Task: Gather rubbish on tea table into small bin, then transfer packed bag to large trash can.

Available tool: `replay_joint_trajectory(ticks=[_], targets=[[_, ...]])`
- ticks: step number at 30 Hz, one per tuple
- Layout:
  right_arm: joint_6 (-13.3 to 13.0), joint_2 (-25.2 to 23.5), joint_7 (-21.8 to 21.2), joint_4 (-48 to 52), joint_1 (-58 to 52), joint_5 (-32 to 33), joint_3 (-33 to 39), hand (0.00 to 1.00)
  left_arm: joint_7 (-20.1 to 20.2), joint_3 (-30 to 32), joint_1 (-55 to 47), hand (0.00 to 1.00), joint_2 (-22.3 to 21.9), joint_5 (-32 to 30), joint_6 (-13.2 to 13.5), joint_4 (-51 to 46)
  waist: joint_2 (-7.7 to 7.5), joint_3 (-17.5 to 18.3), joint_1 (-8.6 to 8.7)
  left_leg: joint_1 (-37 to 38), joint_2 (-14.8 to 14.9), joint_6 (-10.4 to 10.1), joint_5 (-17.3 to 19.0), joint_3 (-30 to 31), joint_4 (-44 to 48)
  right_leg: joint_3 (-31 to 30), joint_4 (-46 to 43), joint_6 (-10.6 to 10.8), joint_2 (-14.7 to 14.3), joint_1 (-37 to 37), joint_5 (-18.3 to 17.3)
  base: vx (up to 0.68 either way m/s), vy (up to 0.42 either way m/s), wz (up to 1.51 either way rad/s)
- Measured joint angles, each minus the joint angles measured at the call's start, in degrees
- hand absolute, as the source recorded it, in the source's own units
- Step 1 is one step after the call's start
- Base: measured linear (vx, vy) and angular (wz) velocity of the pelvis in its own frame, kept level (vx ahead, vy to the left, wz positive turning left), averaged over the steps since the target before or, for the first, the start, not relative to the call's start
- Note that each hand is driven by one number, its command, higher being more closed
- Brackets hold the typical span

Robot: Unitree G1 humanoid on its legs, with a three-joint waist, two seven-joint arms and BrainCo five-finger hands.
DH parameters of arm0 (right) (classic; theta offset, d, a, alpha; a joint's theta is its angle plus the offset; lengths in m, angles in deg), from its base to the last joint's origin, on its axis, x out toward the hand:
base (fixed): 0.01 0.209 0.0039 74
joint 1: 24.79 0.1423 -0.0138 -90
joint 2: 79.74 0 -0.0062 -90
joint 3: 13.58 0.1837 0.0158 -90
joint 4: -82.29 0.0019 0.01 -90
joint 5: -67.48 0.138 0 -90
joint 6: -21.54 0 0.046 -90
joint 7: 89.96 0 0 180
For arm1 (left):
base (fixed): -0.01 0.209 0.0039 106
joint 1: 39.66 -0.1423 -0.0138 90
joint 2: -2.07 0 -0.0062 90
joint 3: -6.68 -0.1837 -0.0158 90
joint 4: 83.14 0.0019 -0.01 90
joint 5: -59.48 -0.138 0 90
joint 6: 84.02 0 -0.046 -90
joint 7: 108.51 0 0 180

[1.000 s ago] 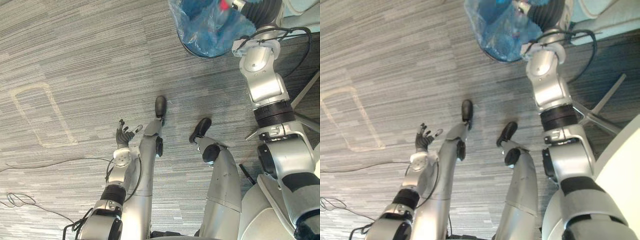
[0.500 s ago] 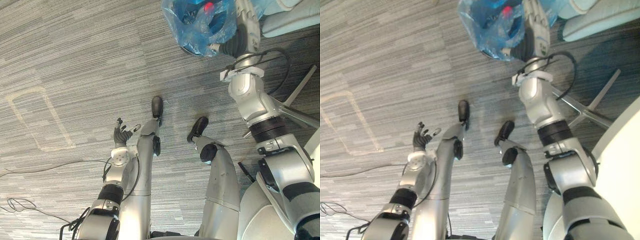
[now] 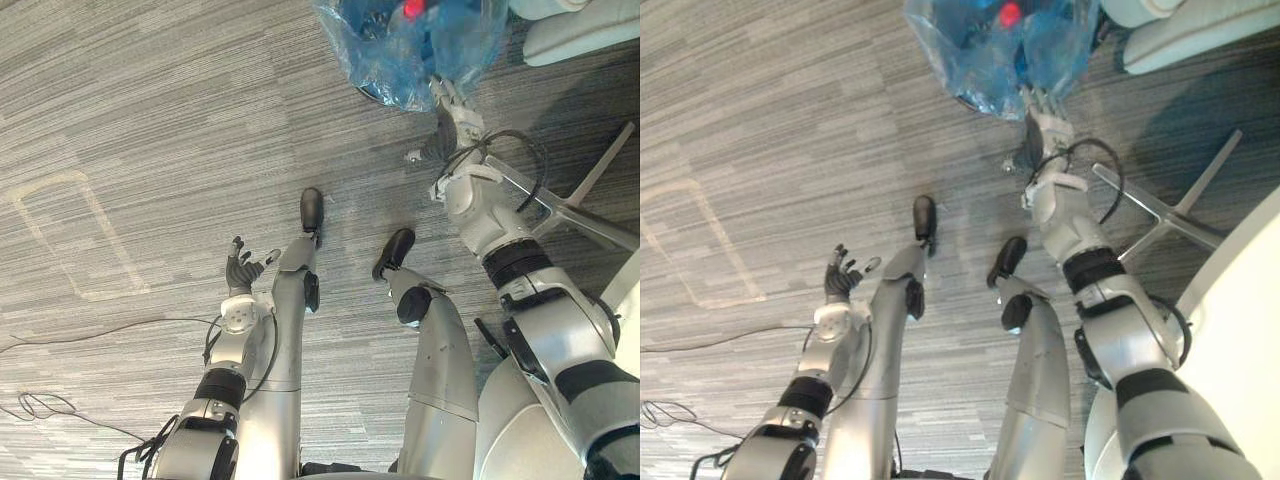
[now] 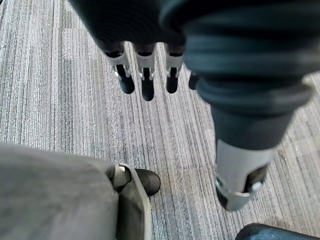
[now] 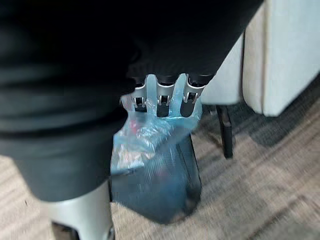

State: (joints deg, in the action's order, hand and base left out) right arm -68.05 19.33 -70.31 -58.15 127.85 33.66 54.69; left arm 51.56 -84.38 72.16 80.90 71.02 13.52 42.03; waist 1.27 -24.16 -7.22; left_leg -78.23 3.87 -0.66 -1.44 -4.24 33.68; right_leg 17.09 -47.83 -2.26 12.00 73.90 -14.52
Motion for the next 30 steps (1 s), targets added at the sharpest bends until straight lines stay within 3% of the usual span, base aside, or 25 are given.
replay_joint_trajectory(ticks=[3, 19, 30], targets=[[-0.01, -0.33, 0.71, -0.6, 0.71, -0.06, 0.07, 1.0, 0.0, 0.07, 0.3, 0.0, 0.08, 0.56, 0.95, -0.3, 0.02, 0.07, 0.04, -1.33, -0.01, 0.0, 0.0, 0.04, 0.55, -0.12, -0.97, 0.02, 0.13, 1.45, -0.11, -0.06, -0.007, 0.01], [1.13, -2.57, 0.21, -2.93, 2.5, 1.76, 1.14, 1.0, 0.03, 0.06, 0.44, 0.0, -0.06, 2.2, 0.93, -1.41, 0.03, 1.07, -0.47, -3.93, 0.11, -0.01, 0.01, 0.42, 2.69, -0.32, -3.86, -0.21, 0.37, 4.34, -0.91, -0.07, -0.012, 0.02], [1.12, -2.56, 1.28, 3.21, 1.07, 5.14, 1.39, 1.0, 0.0, 0.38, 0.45, 0.0, 0.08, 2.2, 0.79, -1.41, 0.03, 1.08, -0.49, -3.91, 0.6, -0.18, -0.09, 0.45, 3.53, -0.38, -3.94, -0.34, -0.03, 4.15, -0.82, -0.06, -0.008, -0.02]])
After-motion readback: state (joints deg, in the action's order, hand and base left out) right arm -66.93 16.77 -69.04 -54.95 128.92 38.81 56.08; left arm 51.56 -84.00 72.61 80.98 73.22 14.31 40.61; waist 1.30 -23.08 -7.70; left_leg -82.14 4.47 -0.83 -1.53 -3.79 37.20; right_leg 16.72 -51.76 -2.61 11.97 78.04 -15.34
